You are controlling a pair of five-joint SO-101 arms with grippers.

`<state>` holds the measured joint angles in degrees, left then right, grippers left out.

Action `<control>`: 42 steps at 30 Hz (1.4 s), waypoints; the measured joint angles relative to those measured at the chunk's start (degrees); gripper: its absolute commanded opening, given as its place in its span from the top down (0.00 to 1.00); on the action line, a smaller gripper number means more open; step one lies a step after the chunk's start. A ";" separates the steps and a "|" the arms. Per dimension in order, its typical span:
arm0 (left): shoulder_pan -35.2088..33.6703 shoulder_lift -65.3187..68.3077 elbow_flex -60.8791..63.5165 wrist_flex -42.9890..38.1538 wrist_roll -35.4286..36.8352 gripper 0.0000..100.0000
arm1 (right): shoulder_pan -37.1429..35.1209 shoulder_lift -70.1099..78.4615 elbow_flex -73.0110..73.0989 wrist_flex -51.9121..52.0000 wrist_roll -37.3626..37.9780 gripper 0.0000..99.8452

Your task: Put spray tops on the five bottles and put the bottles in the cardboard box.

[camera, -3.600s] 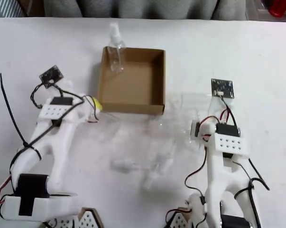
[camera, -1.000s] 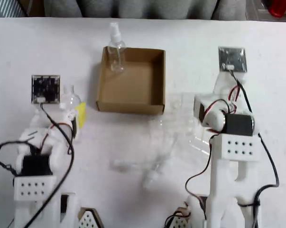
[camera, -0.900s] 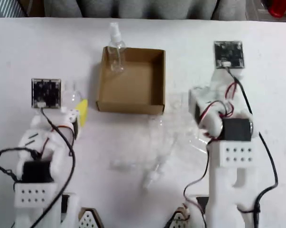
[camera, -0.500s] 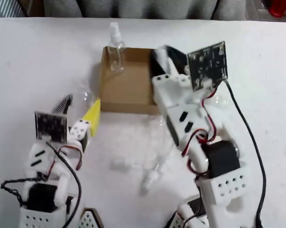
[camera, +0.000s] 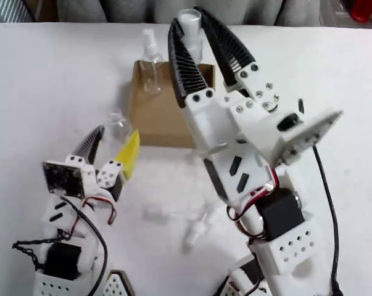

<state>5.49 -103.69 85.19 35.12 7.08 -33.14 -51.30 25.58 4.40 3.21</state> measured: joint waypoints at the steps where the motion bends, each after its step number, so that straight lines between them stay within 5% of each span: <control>1: 0.00 0.00 0.00 -0.09 0.44 0.98 | -0.79 0.09 0.00 -0.35 0.00 0.98; 20: 5.27 0.00 0.00 1.14 -0.18 0.98 | -10.20 -0.97 14.86 -33.67 0.00 0.98; 42: 5.80 0.00 2.55 2.11 -0.18 0.98 | -9.76 14.59 16.00 -43.87 -0.18 0.98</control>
<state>11.30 -103.69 87.74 37.23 6.90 -42.90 -36.70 41.58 -39.47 3.03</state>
